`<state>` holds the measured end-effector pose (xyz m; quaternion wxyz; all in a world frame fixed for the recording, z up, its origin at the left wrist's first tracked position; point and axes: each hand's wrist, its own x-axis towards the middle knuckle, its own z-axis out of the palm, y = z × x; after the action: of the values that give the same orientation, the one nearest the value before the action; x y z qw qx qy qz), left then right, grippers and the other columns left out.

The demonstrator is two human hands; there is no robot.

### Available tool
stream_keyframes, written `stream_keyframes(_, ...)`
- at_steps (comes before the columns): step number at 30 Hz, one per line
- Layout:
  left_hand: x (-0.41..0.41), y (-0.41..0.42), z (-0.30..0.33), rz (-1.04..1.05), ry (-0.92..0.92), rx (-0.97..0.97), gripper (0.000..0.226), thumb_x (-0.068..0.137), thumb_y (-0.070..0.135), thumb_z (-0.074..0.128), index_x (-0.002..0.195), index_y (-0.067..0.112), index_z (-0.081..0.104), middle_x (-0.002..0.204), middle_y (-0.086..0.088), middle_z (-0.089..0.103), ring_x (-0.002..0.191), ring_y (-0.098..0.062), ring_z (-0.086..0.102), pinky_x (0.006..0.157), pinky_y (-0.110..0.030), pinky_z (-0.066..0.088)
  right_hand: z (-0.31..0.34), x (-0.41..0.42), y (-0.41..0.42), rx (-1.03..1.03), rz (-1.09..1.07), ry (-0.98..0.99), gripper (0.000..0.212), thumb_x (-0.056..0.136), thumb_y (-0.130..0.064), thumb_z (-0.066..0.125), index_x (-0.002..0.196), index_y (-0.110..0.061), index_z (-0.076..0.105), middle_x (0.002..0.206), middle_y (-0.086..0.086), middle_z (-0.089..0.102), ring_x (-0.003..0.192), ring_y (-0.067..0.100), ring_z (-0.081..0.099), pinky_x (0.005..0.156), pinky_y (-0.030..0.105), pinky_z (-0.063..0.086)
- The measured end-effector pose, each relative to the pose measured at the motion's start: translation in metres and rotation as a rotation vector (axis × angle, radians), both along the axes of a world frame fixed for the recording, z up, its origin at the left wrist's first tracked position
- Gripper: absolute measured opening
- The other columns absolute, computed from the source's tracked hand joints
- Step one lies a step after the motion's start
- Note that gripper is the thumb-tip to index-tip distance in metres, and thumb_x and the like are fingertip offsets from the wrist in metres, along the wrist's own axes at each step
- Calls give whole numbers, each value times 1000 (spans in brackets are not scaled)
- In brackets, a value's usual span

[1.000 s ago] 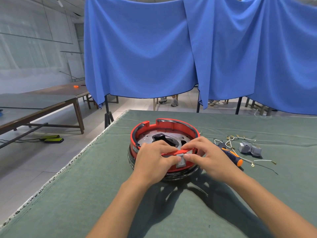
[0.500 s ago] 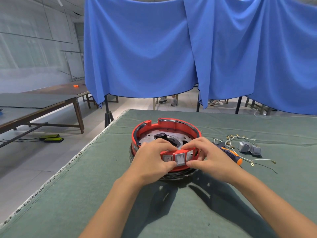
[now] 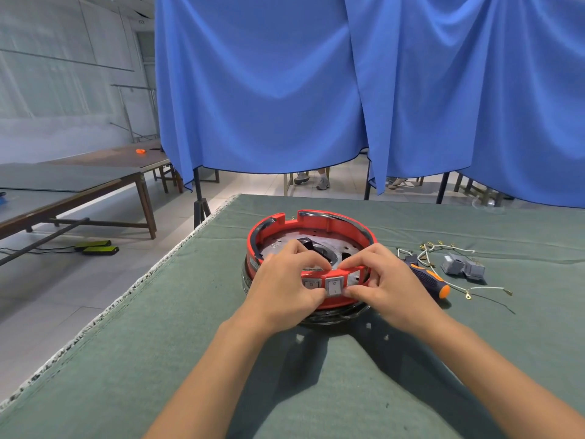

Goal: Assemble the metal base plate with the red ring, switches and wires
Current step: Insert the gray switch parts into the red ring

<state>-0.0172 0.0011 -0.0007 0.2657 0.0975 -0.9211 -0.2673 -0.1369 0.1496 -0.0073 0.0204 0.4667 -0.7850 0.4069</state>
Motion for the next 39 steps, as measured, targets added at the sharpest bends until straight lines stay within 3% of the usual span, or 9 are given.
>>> stream_keyframes(3,-1,3,-2,3,35,-56,25,75,43,59,97,37,66,97,14,54,92,-6,49,87,-24,31,-1,2,0,-7,9,-18,30,76,-16,76,100,-32,67,99,-14,51,66,-8,49,67,22,40)
stream_keyframes(8,-7,13,-12,92,139,-208,25,83,48,62,103,34,70,90,11,58,77,-6,45,79,-28,30,-1,-2,5,-89,-27,24,29,79,-14,67,97,-37,66,99,-20,54,65,5,55,69,25,49)
stream_keyframes(12,-17,26,-18,185,182,-337,25,83,43,59,97,26,73,85,4,62,80,-18,55,75,-34,38,-5,-21,12,-168,-399,69,21,80,-18,61,84,-39,62,96,-17,53,69,2,57,65,32,45)
stream_keyframes(16,-30,41,-17,241,190,-387,25,81,36,56,86,18,71,84,0,63,82,-24,57,77,-39,46,-10,-46,25,-141,-649,122,15,85,-17,58,83,-30,64,94,-11,50,100,16,49,69,30,32)
stream_keyframes(22,-49,50,-9,315,156,-432,21,78,34,50,67,17,57,65,0,61,65,-25,56,58,-34,43,-19,-73,47,-18,-746,84,28,86,-8,51,107,-19,66,119,-1,58,114,22,43,92,36,39)
stream_keyframes(30,-59,46,-14,300,311,-458,27,75,37,63,59,17,53,48,3,52,45,-23,50,47,-28,36,-28,-88,56,78,-766,-118,42,92,-16,46,134,-17,50,139,7,47,126,27,40,102,36,34)
stream_keyframes(34,-57,43,-16,225,341,-441,28,74,41,61,62,17,56,50,4,53,47,-21,50,48,-25,34,-27,-92,56,93,-764,-161,48,92,-17,45,140,-22,44,135,7,39,121,28,46,96,40,39)
stream_keyframes(39,-51,36,-17,110,372,-346,29,75,45,50,65,19,59,53,7,55,49,-18,51,49,-22,30,-27,-99,58,108,-824,-178,33,94,-20,46,125,-20,54,128,7,39,105,32,53,87,39,42)
